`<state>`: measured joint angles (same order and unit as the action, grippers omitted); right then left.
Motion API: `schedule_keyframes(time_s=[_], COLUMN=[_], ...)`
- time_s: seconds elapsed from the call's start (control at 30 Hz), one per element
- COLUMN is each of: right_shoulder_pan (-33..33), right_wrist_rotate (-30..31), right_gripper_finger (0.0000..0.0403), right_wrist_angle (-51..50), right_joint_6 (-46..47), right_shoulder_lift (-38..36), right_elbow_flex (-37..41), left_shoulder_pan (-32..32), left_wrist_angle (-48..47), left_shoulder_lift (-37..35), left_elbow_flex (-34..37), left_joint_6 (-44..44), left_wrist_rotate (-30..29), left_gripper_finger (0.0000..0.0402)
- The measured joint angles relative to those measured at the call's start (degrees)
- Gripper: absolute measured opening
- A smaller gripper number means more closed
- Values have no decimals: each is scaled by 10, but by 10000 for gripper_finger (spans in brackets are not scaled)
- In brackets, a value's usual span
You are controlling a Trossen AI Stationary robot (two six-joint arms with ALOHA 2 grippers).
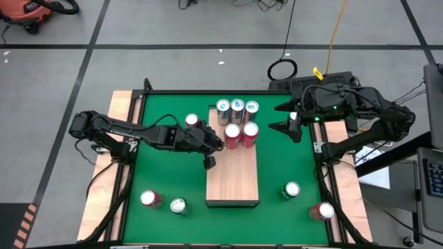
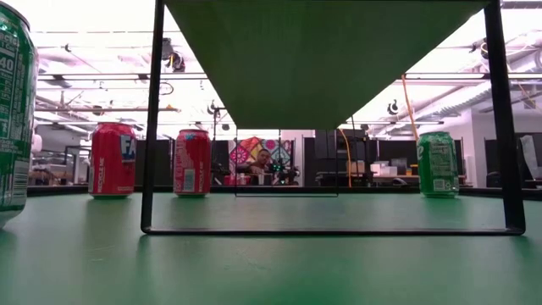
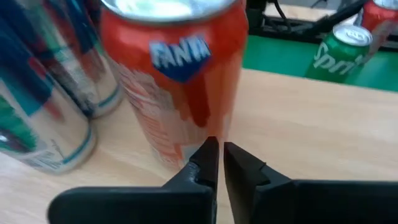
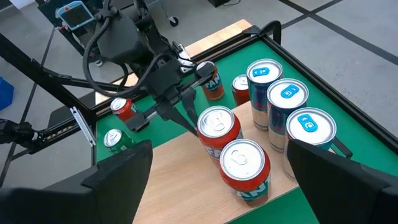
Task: Place canned beverage on shelf
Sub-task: Put the orange soda can on the shelf aligned with the other orange soda can
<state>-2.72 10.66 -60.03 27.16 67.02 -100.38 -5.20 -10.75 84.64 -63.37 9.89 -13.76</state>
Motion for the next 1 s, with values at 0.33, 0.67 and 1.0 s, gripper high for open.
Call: schedule_keyframes(time_s=[0.33,0.67,1.0], right_shoulder_pan=[0,0,0], right_wrist_rotate=[0,-1,-1], right_gripper_finger=[365,365,365], right_wrist_angle=[0,0,0], right_joint_6=[1,2,5], right_shoulder_lift=[0,0,0], right_elbow_flex=[0,0,0], left_shoulder_pan=[1,2,2], left_wrist_angle=[9,35,33], left_shoulder_lift=[0,11,13], left_elbow_flex=[0,0,0], left_joint_6=[-27,-28,-28], left_wrist_rotate=[0,-1,-13], left_gripper_finger=[10,10,10])
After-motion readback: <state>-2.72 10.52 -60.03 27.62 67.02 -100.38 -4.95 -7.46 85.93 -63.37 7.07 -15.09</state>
